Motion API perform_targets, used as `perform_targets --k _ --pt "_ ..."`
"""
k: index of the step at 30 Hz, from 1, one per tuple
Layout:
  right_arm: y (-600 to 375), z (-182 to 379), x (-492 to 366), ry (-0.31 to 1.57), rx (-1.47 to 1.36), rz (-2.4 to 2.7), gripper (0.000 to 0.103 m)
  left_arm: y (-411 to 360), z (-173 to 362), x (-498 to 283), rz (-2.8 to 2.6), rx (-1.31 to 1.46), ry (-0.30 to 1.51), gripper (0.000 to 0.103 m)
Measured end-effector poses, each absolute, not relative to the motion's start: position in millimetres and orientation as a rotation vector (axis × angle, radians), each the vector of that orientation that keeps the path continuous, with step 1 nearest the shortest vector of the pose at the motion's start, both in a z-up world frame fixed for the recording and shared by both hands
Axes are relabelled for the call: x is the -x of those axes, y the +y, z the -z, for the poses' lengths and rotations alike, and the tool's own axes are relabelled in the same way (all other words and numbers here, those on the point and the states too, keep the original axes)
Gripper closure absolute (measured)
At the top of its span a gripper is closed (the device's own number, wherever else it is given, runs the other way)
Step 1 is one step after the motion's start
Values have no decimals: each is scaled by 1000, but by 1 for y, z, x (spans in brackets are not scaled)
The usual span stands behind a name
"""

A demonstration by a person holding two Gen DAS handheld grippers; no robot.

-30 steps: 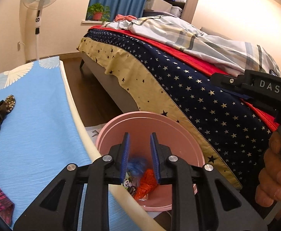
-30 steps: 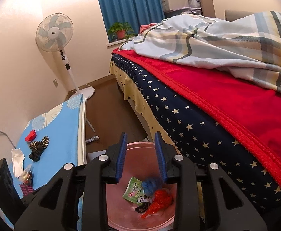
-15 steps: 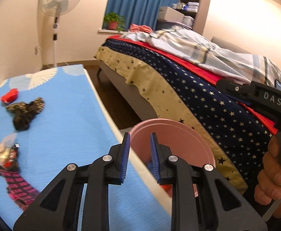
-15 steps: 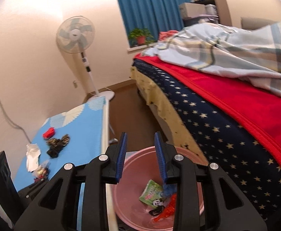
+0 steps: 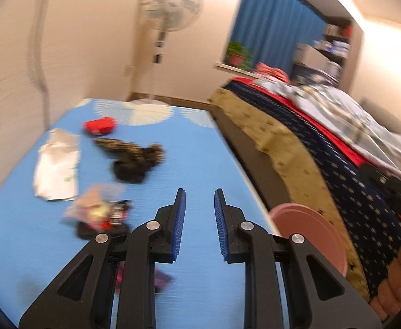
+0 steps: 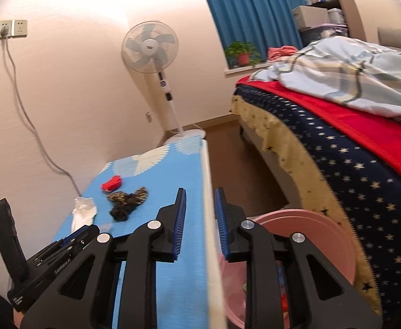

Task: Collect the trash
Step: 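Move both open grippers back over the table, then grasp the leopard-print scrunchie with the right gripper while the left grasps the clear snack bag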

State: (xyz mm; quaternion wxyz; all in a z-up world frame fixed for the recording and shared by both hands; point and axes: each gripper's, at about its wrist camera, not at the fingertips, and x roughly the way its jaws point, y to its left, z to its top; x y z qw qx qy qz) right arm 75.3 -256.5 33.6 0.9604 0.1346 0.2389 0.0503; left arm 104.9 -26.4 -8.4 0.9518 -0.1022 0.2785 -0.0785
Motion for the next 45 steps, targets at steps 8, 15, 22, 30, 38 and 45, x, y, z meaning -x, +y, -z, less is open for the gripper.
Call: perform_targets --k 8,15,22,30,38,45 --pt "-223 -29 -88 481 -260 -191 83 28 21 -113 -43 314 579 81" --pt "-206 -21 -97 497 -242 -244 84 70 36 -120 -165 422 601 81" --pt "-189 -9 -113 535 -237 -297 84 83 58 -133 -205 486 656 65" --pt "-156 7 -149 586 -230 -370 83 91 78 -148 -222 532 711 56" --pt "-119 28 -208 680 -241 -439 76 94 85 -157 -209 565 728 58" --pt "-78 62 -266 817 -246 -499 63 100 82 -160 -199 563 718 95"
